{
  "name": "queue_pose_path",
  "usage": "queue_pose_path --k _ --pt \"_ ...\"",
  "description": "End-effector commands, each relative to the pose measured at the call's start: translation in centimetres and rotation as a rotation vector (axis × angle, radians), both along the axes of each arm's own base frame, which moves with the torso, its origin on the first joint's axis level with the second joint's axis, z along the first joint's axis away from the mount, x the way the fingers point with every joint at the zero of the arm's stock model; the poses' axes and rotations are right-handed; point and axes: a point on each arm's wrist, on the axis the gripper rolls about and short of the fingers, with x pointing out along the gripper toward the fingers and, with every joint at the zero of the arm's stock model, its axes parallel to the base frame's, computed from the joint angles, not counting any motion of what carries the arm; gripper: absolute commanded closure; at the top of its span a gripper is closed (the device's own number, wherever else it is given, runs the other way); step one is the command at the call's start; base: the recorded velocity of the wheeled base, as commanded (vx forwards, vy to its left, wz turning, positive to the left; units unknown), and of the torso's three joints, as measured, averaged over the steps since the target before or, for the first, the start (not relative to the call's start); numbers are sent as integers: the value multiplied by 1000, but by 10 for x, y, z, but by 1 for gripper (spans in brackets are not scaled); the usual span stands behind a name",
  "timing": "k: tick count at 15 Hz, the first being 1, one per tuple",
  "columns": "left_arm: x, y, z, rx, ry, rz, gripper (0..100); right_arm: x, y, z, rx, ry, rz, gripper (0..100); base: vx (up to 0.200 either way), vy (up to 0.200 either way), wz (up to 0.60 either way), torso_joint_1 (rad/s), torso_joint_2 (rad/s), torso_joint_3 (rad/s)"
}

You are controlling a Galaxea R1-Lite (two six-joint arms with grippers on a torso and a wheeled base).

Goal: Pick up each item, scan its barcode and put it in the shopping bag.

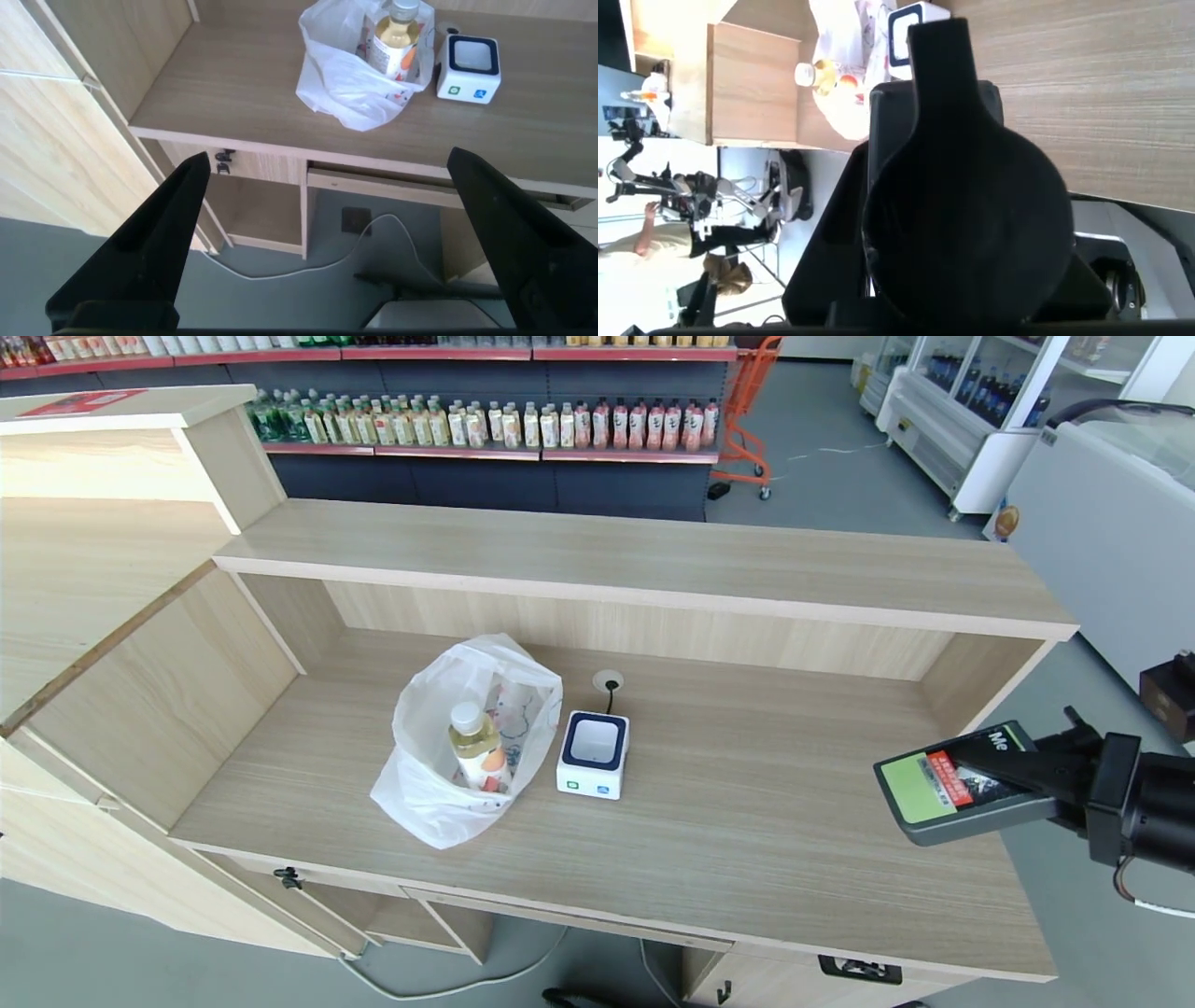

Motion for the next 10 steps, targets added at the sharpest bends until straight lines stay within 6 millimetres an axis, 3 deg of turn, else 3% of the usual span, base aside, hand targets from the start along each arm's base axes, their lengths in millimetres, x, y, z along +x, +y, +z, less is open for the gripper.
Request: queue_pose_path --k 1,7,10 --pt "0 0 0 1 0 1 0 2 0 -1 1 7 0 100 0 200 0 17 2 2" --pt "0 0 0 6 0 1 0 3 -1 -1 -6 7 -21 100 0 200 0 3 1 2" --pt "0 0 0 4 0 1 0 2 -2 -2 -7 7 -28 100 0 0 0 0 0 0"
